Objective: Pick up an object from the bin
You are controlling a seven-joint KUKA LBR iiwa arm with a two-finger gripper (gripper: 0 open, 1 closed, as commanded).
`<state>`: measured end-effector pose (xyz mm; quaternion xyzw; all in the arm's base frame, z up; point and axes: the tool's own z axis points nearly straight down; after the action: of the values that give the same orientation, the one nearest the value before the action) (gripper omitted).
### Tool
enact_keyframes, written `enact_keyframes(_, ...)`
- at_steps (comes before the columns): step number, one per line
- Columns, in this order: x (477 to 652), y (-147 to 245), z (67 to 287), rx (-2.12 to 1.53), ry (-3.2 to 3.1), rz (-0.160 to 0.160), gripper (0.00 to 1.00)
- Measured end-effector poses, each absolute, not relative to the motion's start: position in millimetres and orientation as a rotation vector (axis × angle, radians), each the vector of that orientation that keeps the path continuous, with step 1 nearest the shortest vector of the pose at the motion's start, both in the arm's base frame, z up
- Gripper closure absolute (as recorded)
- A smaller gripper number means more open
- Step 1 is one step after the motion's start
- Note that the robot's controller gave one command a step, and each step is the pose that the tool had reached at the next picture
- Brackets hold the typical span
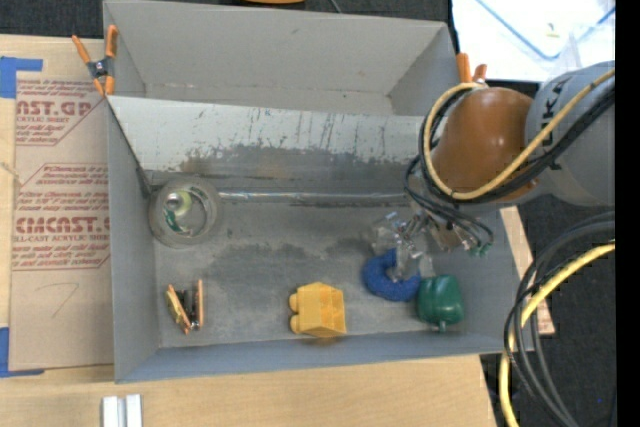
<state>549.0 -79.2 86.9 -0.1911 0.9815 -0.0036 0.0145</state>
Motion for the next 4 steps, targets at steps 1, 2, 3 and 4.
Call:
enact_keyframes(1,546.8,-92,83,-0.629,3.042,-0.011,1.00)
enact_keyframes(2,545.7,-93,83,-0.627,3.041,-0.011,1.00)
enact_keyframes(3,556.0,-81,86,-0.677,3.036,-0.014,1.00)
enact_keyframes(4,581.9,-53,118,-0.745,3.018,-0.012,1.00)
